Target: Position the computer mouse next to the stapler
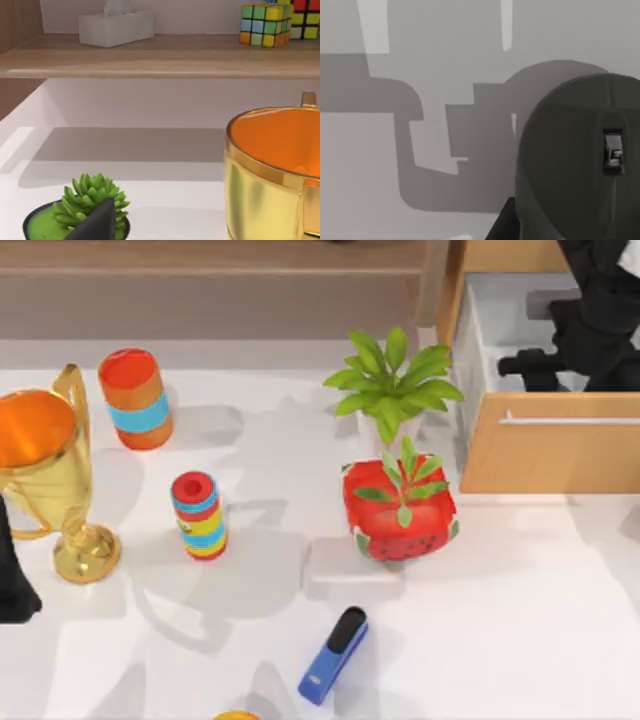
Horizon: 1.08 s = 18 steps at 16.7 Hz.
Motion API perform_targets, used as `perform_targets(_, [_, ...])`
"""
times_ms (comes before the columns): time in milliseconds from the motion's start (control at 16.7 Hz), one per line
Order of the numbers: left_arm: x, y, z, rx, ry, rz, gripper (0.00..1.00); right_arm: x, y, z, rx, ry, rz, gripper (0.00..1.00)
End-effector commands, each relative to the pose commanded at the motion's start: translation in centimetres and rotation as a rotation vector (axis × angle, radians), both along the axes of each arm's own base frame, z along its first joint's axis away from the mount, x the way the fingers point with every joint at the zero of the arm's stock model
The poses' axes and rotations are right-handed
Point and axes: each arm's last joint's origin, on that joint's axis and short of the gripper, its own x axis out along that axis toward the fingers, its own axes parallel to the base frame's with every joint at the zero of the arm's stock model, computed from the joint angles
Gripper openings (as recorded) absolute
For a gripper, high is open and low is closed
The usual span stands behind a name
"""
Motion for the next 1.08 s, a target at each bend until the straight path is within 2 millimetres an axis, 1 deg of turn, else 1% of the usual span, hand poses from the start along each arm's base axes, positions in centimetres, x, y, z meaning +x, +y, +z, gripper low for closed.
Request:
perform_targets(240, [0.0, 0.0, 0.0, 0.0, 0.0, 0.0, 1.0, 0.0, 0.0, 0.0, 0.001, -0.001, -0.002, 0.0])
perform_targets(360, [0.0, 0.0, 0.0, 0.0, 0.0, 0.0, 1.0, -0.1, 0.1, 1.2, -0.002, -0.022, 0.0, 0.0])
perform_targets(540, [0.0, 0.0, 0.0, 0.0, 0.0, 0.0, 1.0, -1.1, 0.5, 4.0, -0.02, -0.066, -0.005, 0.0])
perform_targets(720, [0.0, 0.0, 0.0, 0.0, 0.0, 0.0, 1.0, -2.6, 0.9, 7.8, -0.034, -0.15, -0.026, 0.0])
perform_targets(960, [0.0, 0.0, 0.0, 0.0, 0.0, 0.0, 1.0, -5.8, 2.6, 12.9, -0.024, -0.287, -0.056, 0.0])
perform_targets(1080, [0.0, 0.0, 0.0, 0.0, 0.0, 0.0, 1.0, -7.8, 3.8, 14.7, -0.009, -0.335, -0.067, 0.0])
